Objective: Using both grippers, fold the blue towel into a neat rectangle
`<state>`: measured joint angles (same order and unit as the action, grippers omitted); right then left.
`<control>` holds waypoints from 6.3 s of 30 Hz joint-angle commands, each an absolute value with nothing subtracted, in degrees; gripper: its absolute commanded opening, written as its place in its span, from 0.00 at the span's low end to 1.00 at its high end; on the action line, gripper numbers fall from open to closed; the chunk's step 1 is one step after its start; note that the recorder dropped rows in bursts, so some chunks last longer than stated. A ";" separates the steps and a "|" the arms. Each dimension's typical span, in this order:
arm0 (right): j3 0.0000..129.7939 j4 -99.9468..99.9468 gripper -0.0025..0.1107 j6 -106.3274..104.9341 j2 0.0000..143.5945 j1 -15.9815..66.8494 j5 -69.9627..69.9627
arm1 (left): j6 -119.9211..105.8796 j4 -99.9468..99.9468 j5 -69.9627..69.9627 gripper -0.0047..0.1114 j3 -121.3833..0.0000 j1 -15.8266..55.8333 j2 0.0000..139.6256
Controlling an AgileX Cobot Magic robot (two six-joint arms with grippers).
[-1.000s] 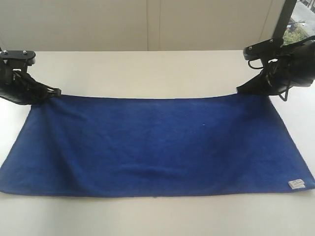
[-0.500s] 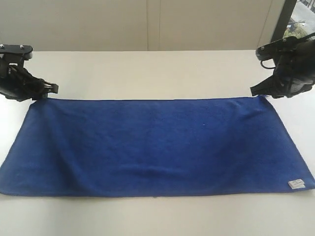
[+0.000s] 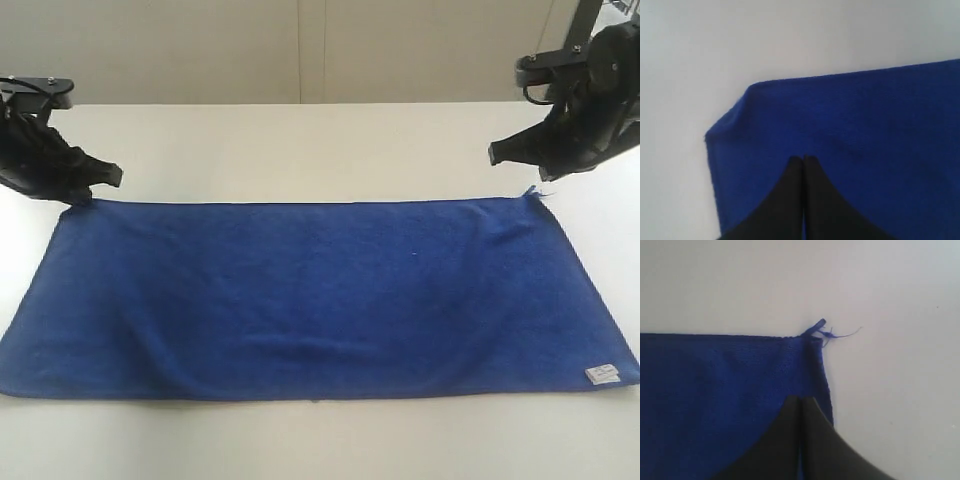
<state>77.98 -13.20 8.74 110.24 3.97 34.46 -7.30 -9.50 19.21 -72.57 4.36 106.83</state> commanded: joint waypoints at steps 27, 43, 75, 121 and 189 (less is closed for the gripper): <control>84.09 -11.88 0.02 4.67 125.32 -0.06 27.66 | -10.48 5.96 9.83 0.04 -80.06 4.72 119.55; 83.89 -13.07 0.02 4.67 125.44 -0.06 27.01 | -10.48 11.41 11.26 0.04 -80.06 4.72 120.74; 74.68 -6.53 0.02 1.08 105.61 0.29 46.69 | -0.33 2.81 51.48 0.04 -83.57 4.72 104.90; 57.64 -12.44 0.02 8.27 109.16 0.00 34.06 | 1.56 8.04 36.73 0.04 -57.13 4.72 104.81; 62.86 8.71 0.38 -20.79 108.29 -7.95 33.14 | -6.23 -10.21 59.53 0.04 -54.04 0.00 52.70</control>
<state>62.72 8.49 -20.09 107.23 -7.65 34.33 -6.35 -9.59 58.85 -54.36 0.17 53.20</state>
